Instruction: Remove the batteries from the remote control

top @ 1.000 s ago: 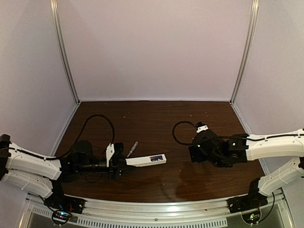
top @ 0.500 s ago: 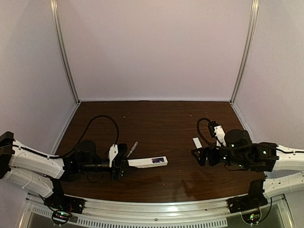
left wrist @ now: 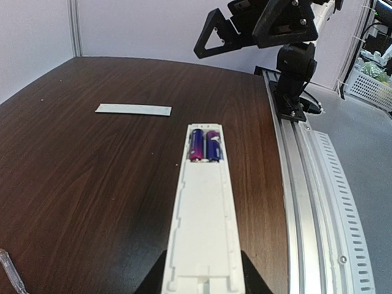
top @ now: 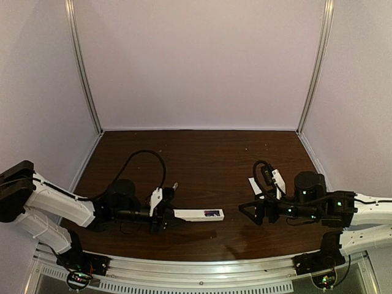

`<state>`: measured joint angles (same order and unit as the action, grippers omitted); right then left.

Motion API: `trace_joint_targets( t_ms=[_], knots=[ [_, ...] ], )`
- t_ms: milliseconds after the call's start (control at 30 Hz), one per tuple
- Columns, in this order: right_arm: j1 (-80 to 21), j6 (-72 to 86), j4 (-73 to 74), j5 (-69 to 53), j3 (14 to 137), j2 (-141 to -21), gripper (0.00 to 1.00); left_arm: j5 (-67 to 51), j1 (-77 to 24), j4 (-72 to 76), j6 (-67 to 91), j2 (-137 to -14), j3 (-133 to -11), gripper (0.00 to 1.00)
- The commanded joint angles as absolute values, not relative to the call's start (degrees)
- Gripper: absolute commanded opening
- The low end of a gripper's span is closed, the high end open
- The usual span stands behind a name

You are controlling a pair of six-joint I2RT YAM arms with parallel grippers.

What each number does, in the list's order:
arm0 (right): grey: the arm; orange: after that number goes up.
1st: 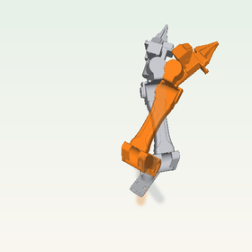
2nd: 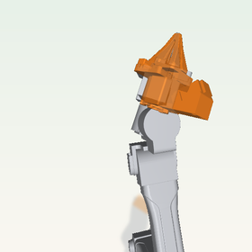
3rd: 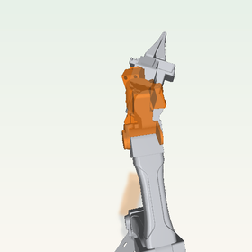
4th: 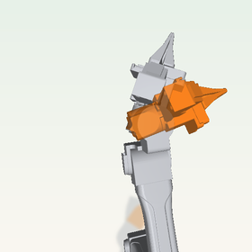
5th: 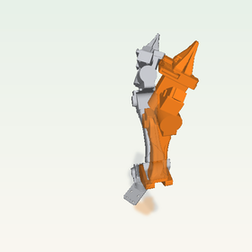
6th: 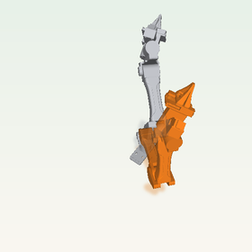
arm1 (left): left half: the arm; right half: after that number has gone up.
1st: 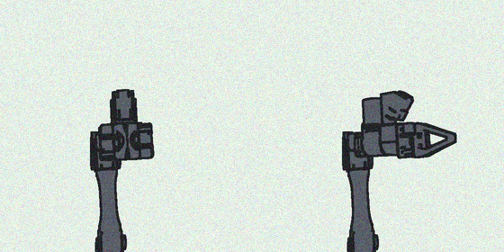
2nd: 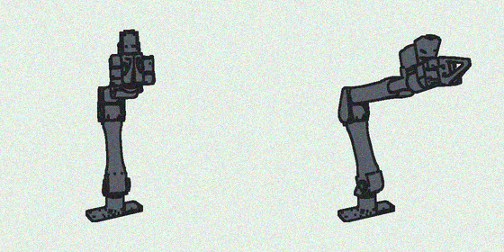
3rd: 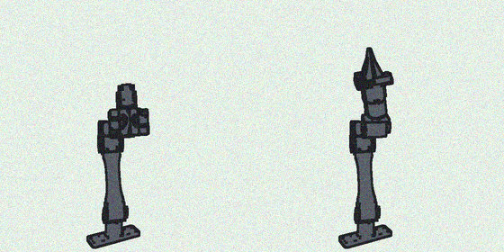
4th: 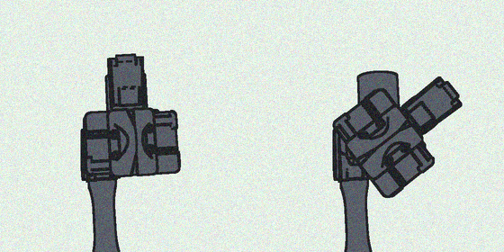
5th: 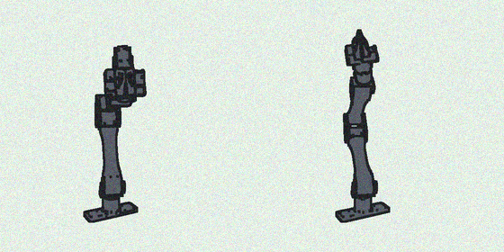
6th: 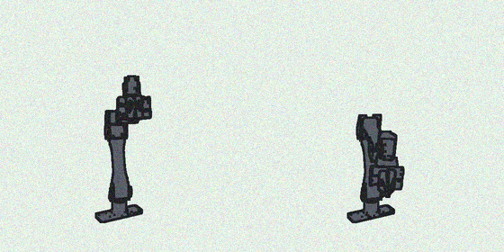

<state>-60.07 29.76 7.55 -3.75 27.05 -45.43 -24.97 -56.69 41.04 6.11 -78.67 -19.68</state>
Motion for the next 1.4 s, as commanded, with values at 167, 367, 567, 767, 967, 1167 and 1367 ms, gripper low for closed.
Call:
trace_joint_targets(
  t_ms=[167,367,567,767,967,1167,1367],
  knots=[
    [-59.9,31.0,1.1,-2.9,23.9,-46.4,1.00,-29.6,-56.9,48.7,5.7,-89.9,-24.9,0.00],
    [-59.9,33.0,0.2,-1.2,22.6,-48.6,1.00,-29.4,-56.9,49.0,4.5,-95.4,-26.3,0.00],
    [-59.9,34.5,-1.8,-1.4,22.0,-49.5,1.00,-30.7,-57.0,51.0,3.2,-100.5,-27.5,0.00],
    [-59.9,34.8,-1.9,-1.0,21.4,-49.1,1.00,-30.5,-56.9,51.8,1.7,-103.4,-28.0,0.00],
    [-60.0,34.9,-2.1,-0.7,21.1,-49.5,1.00,-27.9,-56.9,50.4,0.6,-104.4,-27.9,0.13],
    [-59.9,35.4,-1.9,-1.2,20.6,-49.2,1.00,-26.4,-57.0,49.9,0.5,-104.4,-27.4,0.38],
    [-60.0,35.4,-1.4,-1.1,20.3,-48.0,1.00,-24.8,-57.0,48.7,0.6,-102.9,-27.3,0.58]
  ],
)
